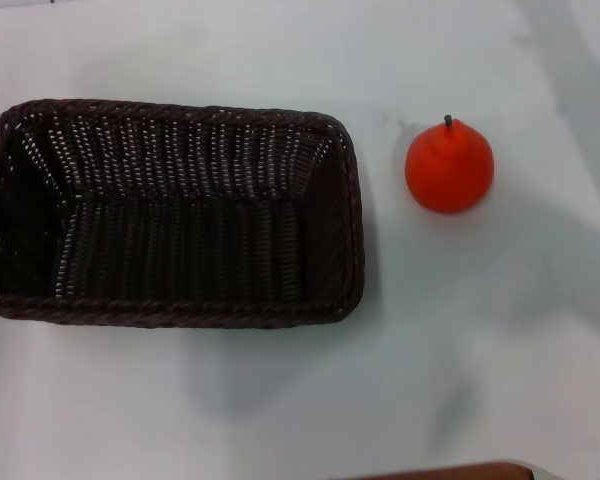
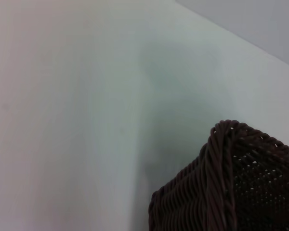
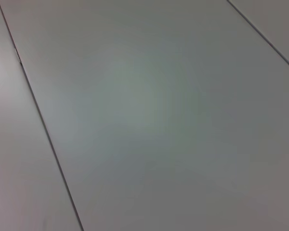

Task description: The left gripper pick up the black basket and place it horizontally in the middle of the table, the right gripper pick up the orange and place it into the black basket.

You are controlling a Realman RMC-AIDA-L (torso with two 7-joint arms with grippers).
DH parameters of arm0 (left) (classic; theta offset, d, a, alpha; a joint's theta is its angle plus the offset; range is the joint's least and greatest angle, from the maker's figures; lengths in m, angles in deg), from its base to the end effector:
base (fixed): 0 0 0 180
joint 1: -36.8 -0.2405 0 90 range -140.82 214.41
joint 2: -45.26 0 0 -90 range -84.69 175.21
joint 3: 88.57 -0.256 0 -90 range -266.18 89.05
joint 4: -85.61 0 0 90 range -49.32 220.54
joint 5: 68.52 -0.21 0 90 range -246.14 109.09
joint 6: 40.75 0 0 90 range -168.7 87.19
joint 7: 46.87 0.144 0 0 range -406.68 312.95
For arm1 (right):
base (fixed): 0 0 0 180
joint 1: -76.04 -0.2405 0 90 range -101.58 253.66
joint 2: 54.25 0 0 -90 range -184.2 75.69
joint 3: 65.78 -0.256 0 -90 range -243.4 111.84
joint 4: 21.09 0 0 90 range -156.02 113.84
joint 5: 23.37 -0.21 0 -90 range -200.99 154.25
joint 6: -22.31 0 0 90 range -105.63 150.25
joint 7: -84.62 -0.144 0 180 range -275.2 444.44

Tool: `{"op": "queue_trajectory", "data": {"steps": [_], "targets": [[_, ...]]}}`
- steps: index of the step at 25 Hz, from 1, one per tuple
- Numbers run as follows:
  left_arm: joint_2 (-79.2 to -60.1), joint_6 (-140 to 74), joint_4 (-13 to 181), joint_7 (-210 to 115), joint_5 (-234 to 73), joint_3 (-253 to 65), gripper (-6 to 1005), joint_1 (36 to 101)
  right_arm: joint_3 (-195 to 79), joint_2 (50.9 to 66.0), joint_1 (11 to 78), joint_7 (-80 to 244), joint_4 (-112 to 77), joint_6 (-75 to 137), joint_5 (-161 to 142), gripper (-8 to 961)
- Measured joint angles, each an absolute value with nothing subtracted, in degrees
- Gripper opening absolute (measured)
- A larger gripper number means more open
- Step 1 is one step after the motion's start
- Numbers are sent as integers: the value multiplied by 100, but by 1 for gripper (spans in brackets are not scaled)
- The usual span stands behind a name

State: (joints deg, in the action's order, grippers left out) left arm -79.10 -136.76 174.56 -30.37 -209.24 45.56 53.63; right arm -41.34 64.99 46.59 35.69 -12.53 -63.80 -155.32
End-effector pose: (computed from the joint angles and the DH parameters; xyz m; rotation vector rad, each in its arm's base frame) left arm -0.2717 0.2928 0.0886 -1.8975 -1.8530 -0.2109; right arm 0.3056 0.3449 0.0791 -0.5935 -1.2652 -1.2605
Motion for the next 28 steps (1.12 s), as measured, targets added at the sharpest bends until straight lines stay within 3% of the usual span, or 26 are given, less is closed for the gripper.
{"op": "queue_trajectory", "data": {"steps": [13, 16, 24, 28], "targets": [[-7839, -13759, 17105, -2976, -20674, 4813, 221, 5365, -4135, 6510, 4698, 3569, -1247, -6368, -15524, 851], [-7811, -13952, 17133, -2850, -20601, 5060, 417, 5374, -4131, 6509, 4728, 3568, -1229, -6371, -15513, 852], [-7501, -14340, 16998, -2169, -19490, 6461, 711, 5377, -3529, 6473, 5101, 3423, -693, -6280, -15065, 851], [-7452, -14333, 16854, -1439, -18556, 7361, 810, 5258, -3178, 6485, 5575, 2856, 111, -6300, -13806, 852]]}}
